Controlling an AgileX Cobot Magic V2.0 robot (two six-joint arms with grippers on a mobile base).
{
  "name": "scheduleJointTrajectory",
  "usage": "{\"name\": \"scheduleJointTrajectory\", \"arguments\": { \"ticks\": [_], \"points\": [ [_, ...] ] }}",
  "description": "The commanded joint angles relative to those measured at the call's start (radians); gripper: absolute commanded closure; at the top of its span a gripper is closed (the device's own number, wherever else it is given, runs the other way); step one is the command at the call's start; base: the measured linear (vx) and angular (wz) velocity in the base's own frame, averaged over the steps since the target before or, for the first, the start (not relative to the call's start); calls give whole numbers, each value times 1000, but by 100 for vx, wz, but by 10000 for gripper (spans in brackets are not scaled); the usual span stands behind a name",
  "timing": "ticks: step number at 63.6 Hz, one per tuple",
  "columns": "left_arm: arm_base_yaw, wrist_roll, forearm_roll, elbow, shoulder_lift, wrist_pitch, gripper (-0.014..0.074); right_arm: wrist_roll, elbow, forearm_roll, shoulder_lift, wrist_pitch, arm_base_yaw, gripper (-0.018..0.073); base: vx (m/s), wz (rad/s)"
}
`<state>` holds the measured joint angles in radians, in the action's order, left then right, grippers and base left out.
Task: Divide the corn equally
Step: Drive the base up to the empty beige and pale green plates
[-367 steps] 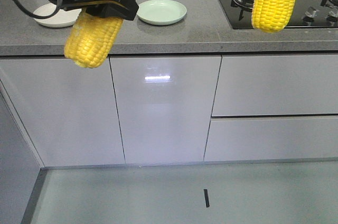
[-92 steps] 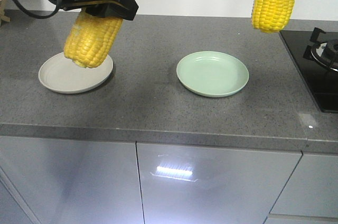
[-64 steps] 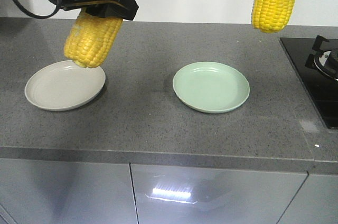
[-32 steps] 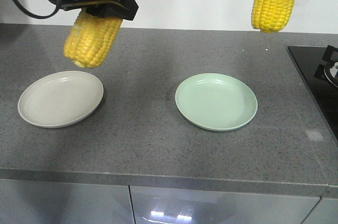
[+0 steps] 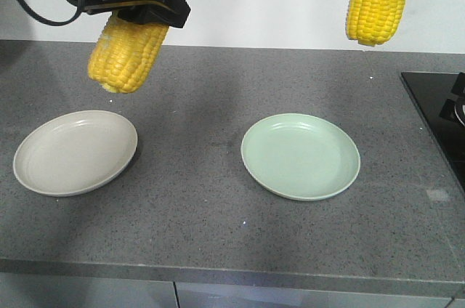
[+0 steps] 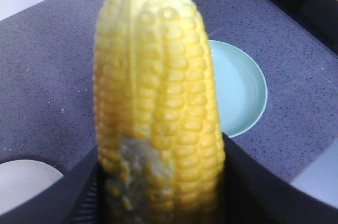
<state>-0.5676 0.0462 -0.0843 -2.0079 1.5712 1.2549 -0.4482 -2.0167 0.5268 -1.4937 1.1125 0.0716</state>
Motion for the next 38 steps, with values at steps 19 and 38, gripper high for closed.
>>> {"name": "scheduleJointTrajectory", "arguments": {
  "ticks": [19,38],
  "points": [
    [-3,-3,-9,-31,-38,-53,603,-2,-25,27,31,-67,-4,561,6,1],
    [-3,-3,-9,-31,-38,-53,603,-2,-25,27,31,-67,-4,561,6,0]
  ]
}}
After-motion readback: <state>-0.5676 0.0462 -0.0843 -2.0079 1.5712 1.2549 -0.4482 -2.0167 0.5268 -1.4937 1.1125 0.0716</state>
